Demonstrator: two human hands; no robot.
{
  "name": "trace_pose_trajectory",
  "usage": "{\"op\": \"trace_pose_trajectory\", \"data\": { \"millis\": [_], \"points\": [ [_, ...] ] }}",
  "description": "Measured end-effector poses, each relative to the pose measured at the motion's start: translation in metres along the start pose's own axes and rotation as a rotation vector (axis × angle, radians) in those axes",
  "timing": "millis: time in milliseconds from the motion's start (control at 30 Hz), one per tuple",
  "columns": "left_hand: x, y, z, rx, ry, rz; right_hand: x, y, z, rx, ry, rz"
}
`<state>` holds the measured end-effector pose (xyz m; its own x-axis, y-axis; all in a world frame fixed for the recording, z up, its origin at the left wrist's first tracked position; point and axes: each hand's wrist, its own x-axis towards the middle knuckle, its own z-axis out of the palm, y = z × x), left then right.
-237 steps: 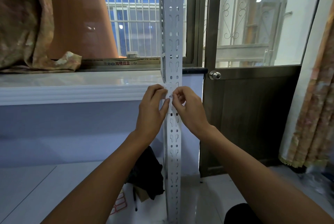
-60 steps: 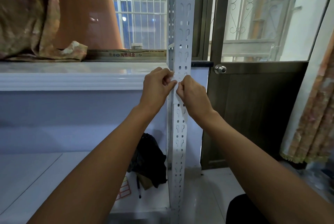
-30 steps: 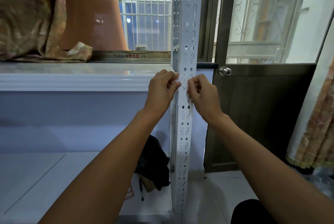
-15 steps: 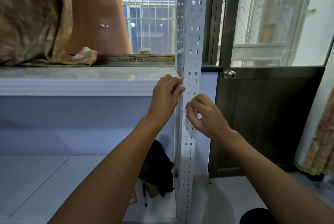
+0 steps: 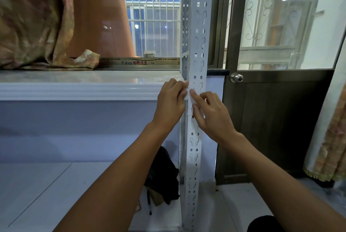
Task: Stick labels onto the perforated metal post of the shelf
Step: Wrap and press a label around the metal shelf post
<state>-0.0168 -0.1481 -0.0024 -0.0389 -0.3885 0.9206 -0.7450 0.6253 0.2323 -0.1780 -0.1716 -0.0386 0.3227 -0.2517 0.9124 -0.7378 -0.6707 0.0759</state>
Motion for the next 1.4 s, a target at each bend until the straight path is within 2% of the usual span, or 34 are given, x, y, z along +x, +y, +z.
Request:
{"op": "trace_pose_trajectory", "data": {
  "millis": [133,300,500,900,1400],
  "points": [
    [-0.001,0.001,0.002,0.013,0.011,-0.013,0.000,0.001,-0.003,0.010,0.051,-0.060],
    [-0.002,0.003,0.003,0.003,0.022,-0.026,0.019,0.001,-0.007,0.286,0.070,0.303],
    [-0.003,0.002,0.005,0.008,0.039,-0.024,0.028,-0.009,-0.003,0.247,-0.002,0.408],
    [-0.003,0.003,0.007,0.014,0.045,-0.030,0.026,0.002,-0.007,0.252,-0.055,0.318],
    [-0.004,0.004,0.007,0.022,0.030,-0.046,0.029,0.002,-0.003,0.257,-0.021,0.358]
  ]
}}
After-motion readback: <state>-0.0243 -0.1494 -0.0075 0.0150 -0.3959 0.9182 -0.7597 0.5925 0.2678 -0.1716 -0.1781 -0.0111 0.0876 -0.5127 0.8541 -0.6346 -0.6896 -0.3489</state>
